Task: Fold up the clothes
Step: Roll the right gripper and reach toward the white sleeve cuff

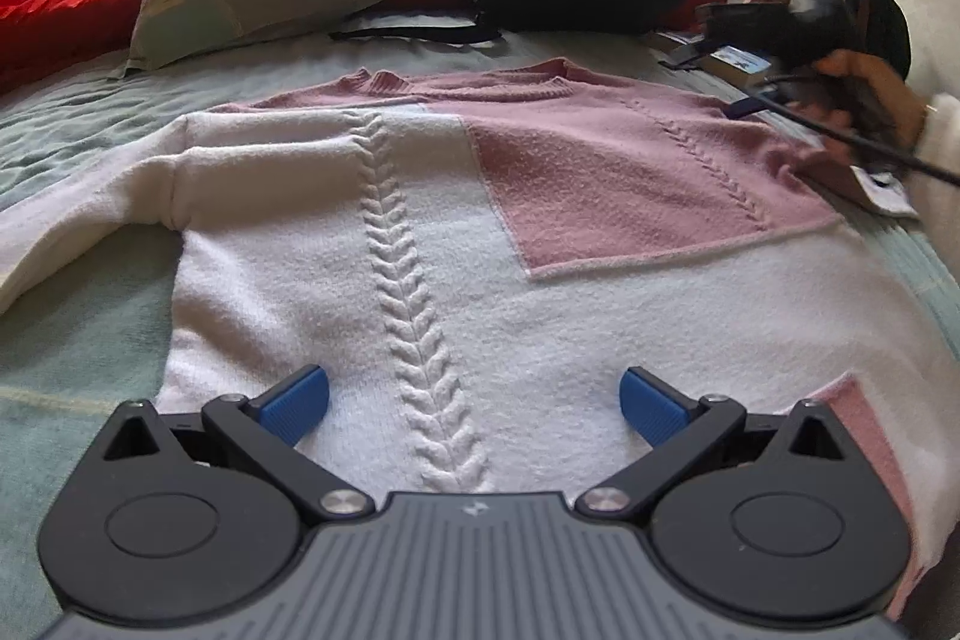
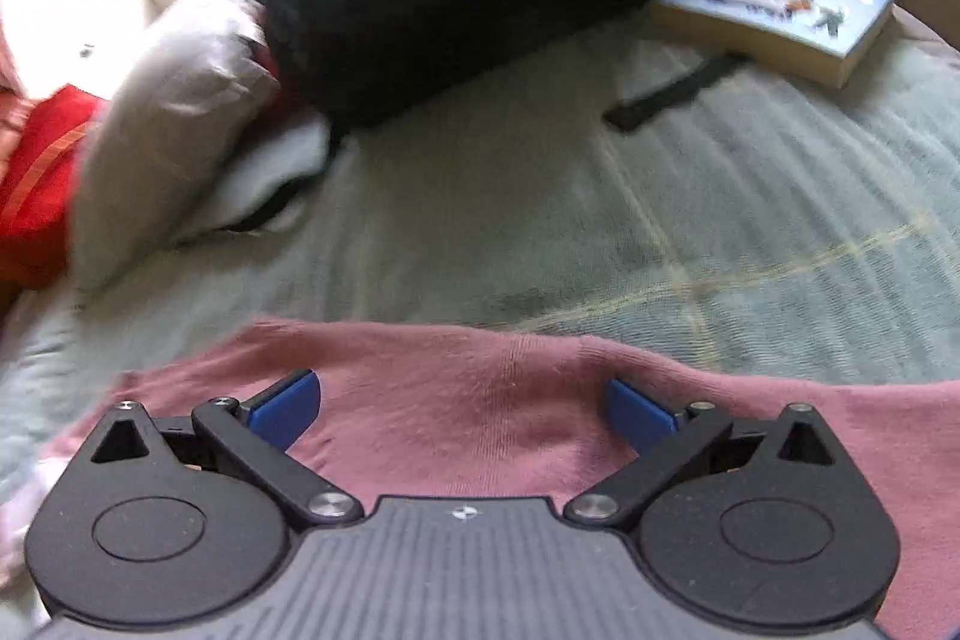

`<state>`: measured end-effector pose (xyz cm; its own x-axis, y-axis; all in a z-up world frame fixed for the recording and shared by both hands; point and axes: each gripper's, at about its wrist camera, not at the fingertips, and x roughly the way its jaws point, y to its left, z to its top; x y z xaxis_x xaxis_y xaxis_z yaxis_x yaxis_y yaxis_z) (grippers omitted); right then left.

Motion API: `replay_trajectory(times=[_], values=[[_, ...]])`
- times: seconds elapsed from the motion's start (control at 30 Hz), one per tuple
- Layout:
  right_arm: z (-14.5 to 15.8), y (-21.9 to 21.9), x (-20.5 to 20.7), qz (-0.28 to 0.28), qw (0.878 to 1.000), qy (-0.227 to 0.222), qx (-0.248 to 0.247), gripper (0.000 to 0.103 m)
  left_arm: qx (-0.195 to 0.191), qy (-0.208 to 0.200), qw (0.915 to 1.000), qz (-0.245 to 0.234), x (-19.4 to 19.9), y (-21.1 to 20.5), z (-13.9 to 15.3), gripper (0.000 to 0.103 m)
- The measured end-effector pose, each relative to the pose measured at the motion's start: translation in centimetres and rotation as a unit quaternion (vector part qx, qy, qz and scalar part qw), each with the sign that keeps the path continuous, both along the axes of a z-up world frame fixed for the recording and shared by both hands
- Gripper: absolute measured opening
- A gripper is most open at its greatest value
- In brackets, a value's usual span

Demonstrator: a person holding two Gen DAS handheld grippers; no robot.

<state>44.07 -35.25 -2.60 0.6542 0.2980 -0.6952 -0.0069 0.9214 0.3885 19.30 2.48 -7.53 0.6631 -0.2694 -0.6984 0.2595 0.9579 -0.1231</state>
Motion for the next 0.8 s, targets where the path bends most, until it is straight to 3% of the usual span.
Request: replay_trajectory(times=[0.1,0.2,0.43,0.6,0.8], values=[[2.0,-2.5,-3.3,0.014,0.999,-0.024,0.019,0.103,-0.006,0.002,1.0000,0.001,-0.6,-0.5,0.6,0.102],[2.7,-5.6,-5.9,0.006,0.999,-0.022,0.034,0.103,-0.005,-0.001,0.9999,-0.012,-1.3,-1.8,1.3,0.102],[0.5,-11.7,-12.1,-0.029,0.993,-0.009,0.117,0.103,0.014,-0.007,0.9984,-0.055,-2.9,-5.7,2.6,0.102],[-0.3,-14.0,-14.9,-0.047,0.990,-0.027,0.129,0.103,0.031,0.004,0.9975,-0.064,-3.4,-7.7,2.5,0.102],[-1.5,-19.0,-17.3,-0.082,0.974,-0.044,0.204,0.103,0.035,0.015,0.9966,-0.073,-4.3,-9.5,2.2,0.102]])
